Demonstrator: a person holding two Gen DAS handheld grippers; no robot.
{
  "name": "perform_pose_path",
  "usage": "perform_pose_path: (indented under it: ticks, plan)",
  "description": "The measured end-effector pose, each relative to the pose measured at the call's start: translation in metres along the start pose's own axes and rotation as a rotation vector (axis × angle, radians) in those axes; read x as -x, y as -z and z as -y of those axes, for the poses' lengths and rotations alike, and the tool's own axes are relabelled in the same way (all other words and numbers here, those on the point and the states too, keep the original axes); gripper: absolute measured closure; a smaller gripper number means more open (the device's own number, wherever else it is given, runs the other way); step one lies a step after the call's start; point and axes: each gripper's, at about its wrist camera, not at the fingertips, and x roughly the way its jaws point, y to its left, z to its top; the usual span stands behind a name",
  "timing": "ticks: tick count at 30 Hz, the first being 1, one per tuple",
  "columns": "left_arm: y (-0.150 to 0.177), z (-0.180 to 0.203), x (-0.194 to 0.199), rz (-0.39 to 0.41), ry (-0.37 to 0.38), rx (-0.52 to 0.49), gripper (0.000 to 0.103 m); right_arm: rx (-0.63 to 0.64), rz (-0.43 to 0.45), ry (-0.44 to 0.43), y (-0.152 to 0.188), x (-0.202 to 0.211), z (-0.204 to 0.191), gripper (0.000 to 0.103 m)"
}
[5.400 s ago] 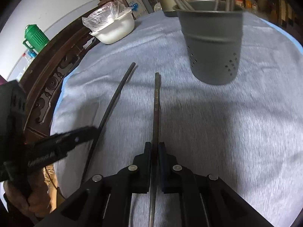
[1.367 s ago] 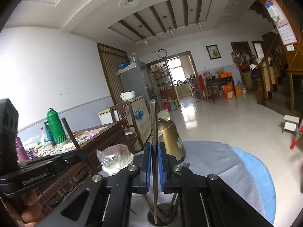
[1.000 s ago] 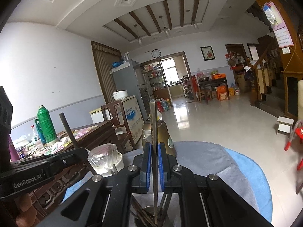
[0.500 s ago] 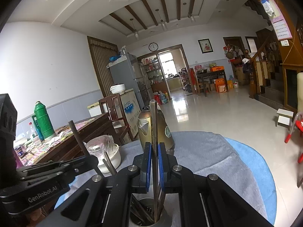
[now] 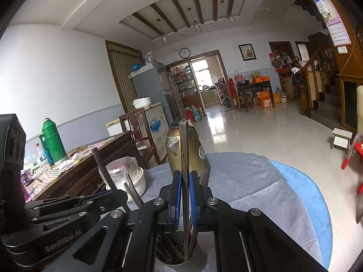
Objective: Organize utensils
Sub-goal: 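Lower the upright chopsticks into the grey cup with both tools, then open both tools to release the chopsticks and pull back from the cup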
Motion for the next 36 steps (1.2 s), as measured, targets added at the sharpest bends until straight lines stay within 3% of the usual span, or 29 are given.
perform_pose_path:
  ticks: [23, 25, 29, 36]
  plan:
    - [0.018, -0.015, -0.001, -0.065, -0.034, 0.005, 0.095, 0.001, -0.073, -0.005, 0.014, -0.004, -0.003, 0.095]
    - [0.021, -0.017, 0.001, -0.065, -0.041, 0.002, 0.092, 0.014, -0.080, -0.001, 0.015, -0.005, -0.005, 0.094]
    - [0.027, -0.023, 0.007, -0.060, -0.058, 0.001, 0.069, 0.022, -0.098, 0.008, 0.019, -0.007, -0.009, 0.094]
    - [0.038, -0.033, 0.017, -0.056, -0.117, -0.006, 0.047, -0.011, -0.140, 0.003, 0.023, -0.008, -0.005, 0.089]
